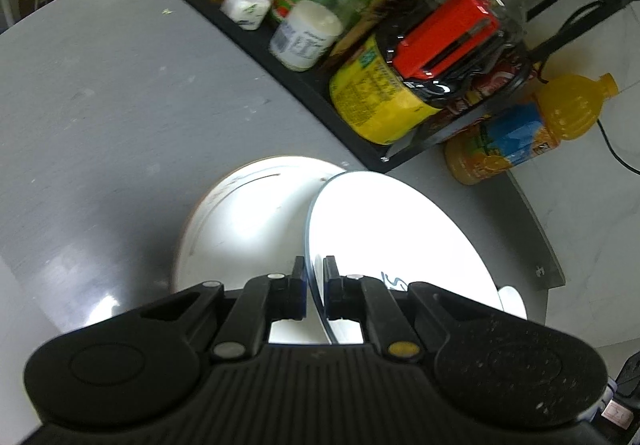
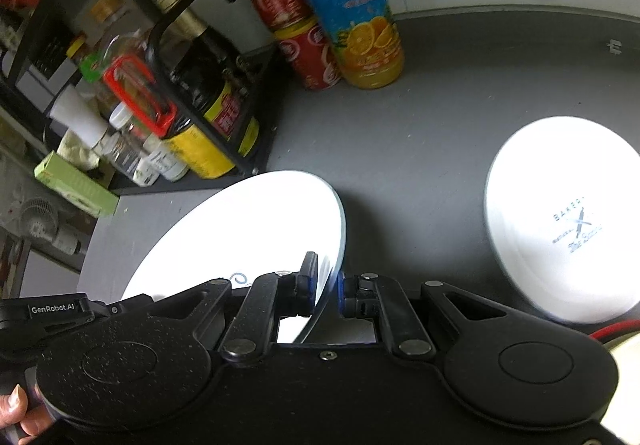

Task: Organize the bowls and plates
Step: 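Lift the 'Sweet' plate with both grippers and carry it over the large rimmed plate, then lower the 'Sweet' plate onto the large plate and open both grippers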

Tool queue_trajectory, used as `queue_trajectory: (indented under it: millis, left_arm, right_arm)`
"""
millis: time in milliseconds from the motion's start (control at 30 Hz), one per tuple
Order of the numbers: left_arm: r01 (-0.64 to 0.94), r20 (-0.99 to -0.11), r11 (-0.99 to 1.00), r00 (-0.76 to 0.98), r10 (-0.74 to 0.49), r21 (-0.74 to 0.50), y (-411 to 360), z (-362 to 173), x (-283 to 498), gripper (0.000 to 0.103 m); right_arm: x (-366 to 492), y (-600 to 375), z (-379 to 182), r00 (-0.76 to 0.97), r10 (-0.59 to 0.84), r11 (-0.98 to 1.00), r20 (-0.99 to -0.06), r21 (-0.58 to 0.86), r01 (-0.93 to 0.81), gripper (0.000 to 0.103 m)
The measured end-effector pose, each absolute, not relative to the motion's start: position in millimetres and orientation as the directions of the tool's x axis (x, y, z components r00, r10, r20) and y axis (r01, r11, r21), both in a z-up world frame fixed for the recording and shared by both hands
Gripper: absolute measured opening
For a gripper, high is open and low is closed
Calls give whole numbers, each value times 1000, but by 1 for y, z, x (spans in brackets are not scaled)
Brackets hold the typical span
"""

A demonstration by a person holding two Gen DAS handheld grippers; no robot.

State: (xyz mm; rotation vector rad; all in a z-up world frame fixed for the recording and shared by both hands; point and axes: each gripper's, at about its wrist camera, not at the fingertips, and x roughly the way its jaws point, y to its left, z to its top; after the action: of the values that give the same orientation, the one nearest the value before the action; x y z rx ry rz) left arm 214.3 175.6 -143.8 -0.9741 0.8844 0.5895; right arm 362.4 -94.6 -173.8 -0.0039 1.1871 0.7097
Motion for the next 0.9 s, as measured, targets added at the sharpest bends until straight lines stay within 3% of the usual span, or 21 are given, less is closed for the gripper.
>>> queue_trajectory:
  millis: [900]
  left_arm:
    - [-816, -895, 408, 446, -3, -408, 189, -177, 178, 8]
  right_arm:
    - [327, -63, -193, 173, 450, 772, -876, 284, -568, 7]
